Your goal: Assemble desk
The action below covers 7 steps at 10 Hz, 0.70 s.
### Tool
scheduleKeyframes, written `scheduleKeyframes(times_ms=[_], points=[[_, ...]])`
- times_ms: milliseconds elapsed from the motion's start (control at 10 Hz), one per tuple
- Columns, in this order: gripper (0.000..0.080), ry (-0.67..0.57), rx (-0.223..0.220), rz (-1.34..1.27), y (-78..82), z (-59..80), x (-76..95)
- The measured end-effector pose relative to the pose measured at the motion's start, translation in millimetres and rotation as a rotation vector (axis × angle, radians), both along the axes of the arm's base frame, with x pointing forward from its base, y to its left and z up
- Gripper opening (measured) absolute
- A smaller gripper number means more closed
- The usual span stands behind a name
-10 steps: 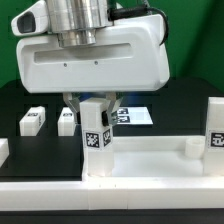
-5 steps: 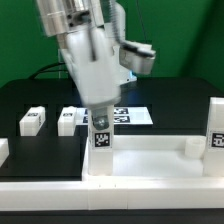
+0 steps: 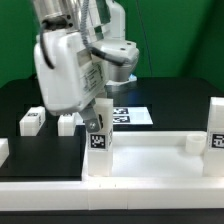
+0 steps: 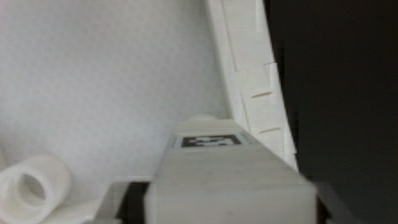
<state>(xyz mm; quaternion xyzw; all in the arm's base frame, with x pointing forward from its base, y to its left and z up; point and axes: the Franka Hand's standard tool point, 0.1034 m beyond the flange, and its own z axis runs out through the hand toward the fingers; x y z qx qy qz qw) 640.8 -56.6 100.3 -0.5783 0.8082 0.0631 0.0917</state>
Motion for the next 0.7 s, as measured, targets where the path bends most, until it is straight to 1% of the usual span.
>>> scheduleKeyframes(times_ms=[200, 500, 600, 700], points=[[0.0299, 0.026, 0.002, -0.131, -2.6, 0.1, -2.7], [0.0304, 0.024, -0.006, -0.127, -2.6, -1.1, -3.9], [0.0483, 0.024, -0.006, -0.126, -2.4, -1.7, -4.1], [0.0483, 0.021, -0.005, -0.116, -1.2, 0.4, -3.5]])
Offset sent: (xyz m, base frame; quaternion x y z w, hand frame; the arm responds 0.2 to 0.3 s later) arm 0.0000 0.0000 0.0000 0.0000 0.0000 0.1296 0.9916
